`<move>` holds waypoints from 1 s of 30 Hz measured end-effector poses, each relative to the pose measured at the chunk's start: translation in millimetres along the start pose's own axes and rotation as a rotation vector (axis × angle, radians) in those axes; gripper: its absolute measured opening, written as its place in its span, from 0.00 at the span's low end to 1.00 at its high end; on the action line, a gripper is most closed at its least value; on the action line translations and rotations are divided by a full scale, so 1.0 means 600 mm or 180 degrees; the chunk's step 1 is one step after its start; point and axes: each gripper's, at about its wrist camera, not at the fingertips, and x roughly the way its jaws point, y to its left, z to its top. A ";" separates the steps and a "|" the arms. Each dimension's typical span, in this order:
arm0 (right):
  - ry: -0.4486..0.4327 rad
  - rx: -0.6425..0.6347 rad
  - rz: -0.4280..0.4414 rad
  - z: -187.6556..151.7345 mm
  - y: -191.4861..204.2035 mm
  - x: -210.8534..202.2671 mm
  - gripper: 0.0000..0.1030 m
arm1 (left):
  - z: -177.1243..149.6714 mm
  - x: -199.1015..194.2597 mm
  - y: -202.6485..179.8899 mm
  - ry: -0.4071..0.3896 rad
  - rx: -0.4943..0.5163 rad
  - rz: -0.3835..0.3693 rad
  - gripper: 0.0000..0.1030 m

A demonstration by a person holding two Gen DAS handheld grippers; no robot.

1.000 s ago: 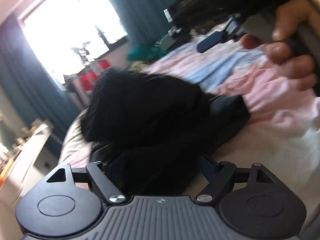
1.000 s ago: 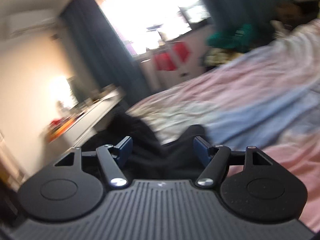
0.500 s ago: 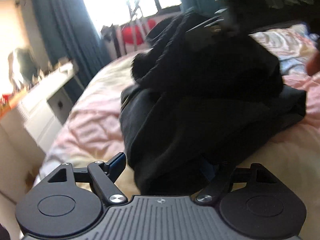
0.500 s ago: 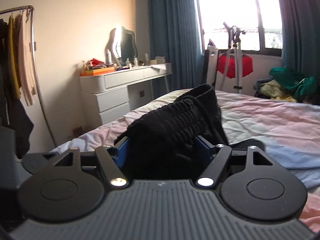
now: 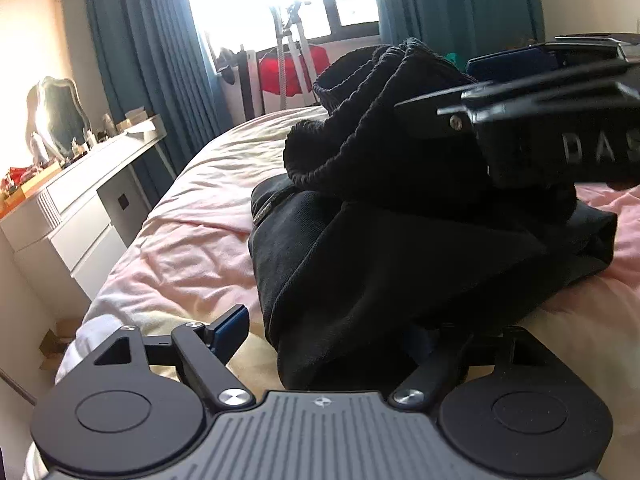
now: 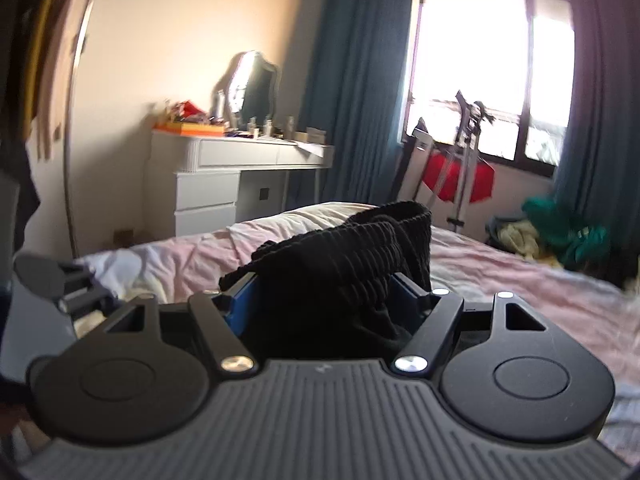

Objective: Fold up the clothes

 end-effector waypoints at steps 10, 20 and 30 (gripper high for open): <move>0.0155 -0.0284 -0.0424 -0.024 0.003 0.018 0.83 | -0.002 -0.012 -0.007 -0.0039 -0.0033 0.0032 0.82; 0.0390 0.1868 -0.1484 -0.046 -0.180 -0.026 0.79 | -0.003 -0.011 -0.010 -0.0113 0.0051 0.0096 0.82; 0.0643 0.4407 -0.0965 -0.197 -0.304 -0.043 0.82 | -0.004 -0.005 -0.020 -0.0427 0.0230 0.0309 0.85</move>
